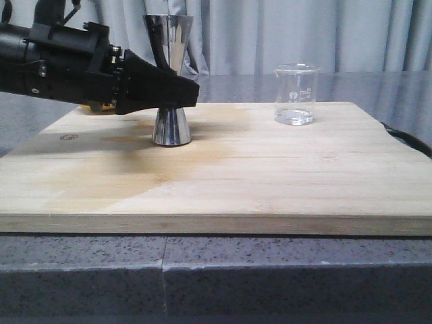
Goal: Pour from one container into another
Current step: 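Move the filled jigger toward the lemon with the left gripper, then lower the jigger onto the board with the left gripper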
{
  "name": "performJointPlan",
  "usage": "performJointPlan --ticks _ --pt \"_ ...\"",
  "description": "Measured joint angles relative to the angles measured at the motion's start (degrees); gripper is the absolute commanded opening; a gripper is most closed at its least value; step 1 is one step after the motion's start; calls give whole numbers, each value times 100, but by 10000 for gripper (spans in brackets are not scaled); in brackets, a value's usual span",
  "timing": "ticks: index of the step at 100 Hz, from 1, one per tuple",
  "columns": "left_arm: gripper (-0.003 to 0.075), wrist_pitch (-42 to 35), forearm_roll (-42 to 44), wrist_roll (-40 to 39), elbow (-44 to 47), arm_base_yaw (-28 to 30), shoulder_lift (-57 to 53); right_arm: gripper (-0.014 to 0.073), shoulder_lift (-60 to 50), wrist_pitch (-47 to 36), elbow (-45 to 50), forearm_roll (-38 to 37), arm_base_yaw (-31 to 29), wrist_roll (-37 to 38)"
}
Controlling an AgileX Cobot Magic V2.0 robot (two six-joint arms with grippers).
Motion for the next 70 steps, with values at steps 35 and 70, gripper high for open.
performJointPlan --ticks 35,70 --pt "-19 11 157 42 0 0 -18 570 0 0 0 0 0 0" --pt "-19 33 231 42 0 0 -32 570 0 0 0 0 0 0"
